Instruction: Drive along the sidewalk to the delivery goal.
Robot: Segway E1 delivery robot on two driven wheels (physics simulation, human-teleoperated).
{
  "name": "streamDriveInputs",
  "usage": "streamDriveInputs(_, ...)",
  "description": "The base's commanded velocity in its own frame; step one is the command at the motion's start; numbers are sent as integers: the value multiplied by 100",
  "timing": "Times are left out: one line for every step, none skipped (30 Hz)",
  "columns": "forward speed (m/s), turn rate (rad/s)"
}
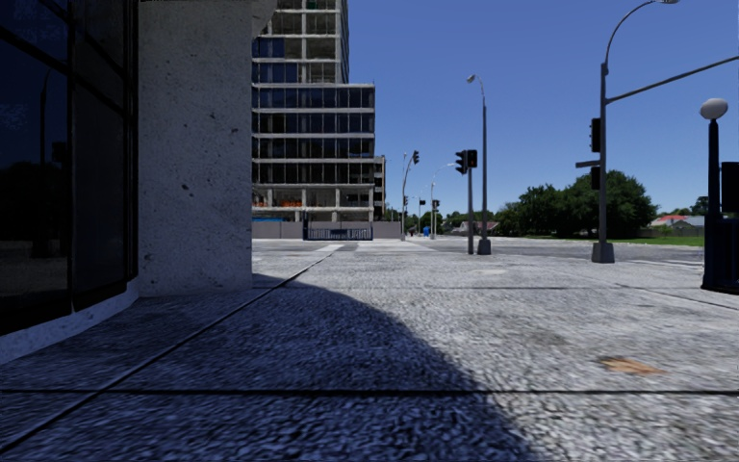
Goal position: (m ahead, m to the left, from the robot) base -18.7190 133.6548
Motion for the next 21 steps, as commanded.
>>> streamDriveInputs(200,0)
streamDriveInputs(200,0)
streamDriveInputs(200,0)
streamDriveInputs(200,0)
streamDriveInputs(200,0)
streamDriveInputs(200,0)
streamDriveInputs(200,0)
streamDriveInputs(200,0)
streamDriveInputs(200,0)
streamDriveInputs(200,0)
streamDriveInputs(200,0)
streamDriveInputs(200,0)
streamDriveInputs(200,0)
streamDriveInputs(200,0)
streamDriveInputs(200,0)
streamDriveInputs(200,0)
streamDriveInputs(200,0)
streamDriveInputs(200,0)
streamDriveInputs(200,0)
streamDriveInputs(200,0)
streamDriveInputs(200,0)
